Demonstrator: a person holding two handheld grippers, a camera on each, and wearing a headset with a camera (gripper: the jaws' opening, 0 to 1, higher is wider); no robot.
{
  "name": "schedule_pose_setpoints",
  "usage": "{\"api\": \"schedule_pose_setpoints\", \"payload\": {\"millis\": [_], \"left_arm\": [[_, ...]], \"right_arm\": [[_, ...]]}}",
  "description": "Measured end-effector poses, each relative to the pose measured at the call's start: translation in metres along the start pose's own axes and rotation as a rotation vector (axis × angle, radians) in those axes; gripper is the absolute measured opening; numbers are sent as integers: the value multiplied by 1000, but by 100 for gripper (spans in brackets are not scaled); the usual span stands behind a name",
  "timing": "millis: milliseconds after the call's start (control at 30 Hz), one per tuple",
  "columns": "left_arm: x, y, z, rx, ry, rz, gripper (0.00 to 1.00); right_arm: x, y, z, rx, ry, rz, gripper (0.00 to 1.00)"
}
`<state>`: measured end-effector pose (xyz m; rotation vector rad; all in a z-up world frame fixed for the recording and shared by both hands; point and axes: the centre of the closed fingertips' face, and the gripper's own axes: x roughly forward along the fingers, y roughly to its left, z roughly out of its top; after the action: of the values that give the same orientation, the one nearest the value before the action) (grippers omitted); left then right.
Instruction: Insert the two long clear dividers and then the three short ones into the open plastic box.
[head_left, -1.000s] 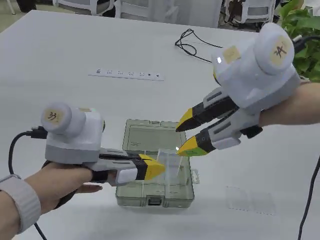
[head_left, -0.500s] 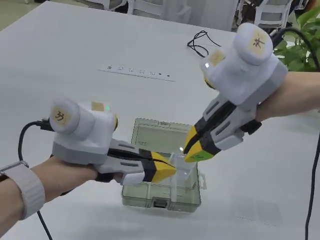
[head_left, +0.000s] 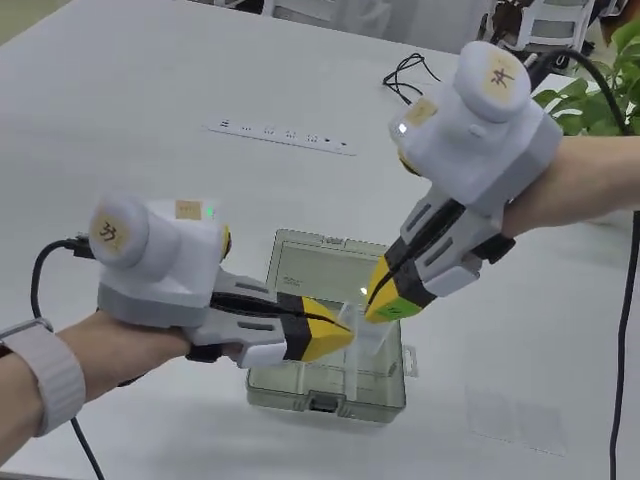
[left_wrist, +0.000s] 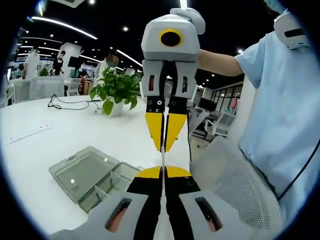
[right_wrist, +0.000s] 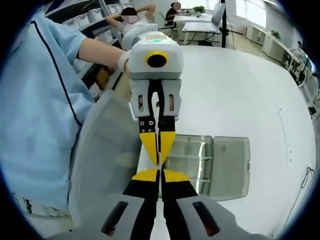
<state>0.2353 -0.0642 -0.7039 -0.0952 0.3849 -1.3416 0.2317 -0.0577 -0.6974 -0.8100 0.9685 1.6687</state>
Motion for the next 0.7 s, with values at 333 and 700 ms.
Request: {"api": "schedule_pose_setpoints", "payload": {"millis": [333,700], "left_arm": [[-5,3,-7,-2,11,23,0],[-22,23,-19,-11,25,143,21]], "right_arm": [[7,-5,4,7,39,-2,2],[14,-20,11,46,73,-38,2]]}}
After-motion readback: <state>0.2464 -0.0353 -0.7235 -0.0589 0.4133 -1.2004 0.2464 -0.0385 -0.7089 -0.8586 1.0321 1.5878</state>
